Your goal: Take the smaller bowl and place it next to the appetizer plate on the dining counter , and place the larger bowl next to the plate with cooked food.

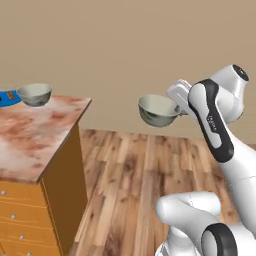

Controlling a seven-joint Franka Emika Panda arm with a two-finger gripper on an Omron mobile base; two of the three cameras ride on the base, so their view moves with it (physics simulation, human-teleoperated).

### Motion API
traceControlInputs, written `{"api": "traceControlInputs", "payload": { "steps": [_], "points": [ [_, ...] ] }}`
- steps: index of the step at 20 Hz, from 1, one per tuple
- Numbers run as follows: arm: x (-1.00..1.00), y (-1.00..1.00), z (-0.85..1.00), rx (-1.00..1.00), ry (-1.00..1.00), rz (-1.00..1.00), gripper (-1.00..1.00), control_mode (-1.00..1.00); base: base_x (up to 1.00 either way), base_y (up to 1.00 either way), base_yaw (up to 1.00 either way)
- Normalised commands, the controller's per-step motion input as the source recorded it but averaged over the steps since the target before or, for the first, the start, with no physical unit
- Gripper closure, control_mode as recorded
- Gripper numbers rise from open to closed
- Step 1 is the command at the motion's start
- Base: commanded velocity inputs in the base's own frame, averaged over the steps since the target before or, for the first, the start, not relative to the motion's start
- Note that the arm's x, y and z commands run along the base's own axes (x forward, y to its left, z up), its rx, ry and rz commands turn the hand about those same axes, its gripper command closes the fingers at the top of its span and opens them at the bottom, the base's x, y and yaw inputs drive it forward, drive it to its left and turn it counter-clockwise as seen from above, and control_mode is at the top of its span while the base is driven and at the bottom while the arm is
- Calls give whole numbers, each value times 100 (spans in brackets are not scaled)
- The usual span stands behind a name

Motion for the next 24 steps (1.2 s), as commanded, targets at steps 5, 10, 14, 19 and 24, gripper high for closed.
{"api": "traceControlInputs", "payload": {
  "steps": [5, 10, 14, 19, 24],
  "points": [
    [0, 0, 0, 0, 0, 0, 100, 100, 100, -59, 4],
    [0, 0, 0, 0, 0, 0, 100, 100, 100, -54, 1],
    [0, 0, 0, 0, 0, 0, 100, 100, 100, -46, 0],
    [0, 0, 0, 0, 0, 0, 100, 100, 100, -36, 0],
    [0, 0, 0, 0, 0, 0, 100, 100, 100, -10, 12]
  ]
}}
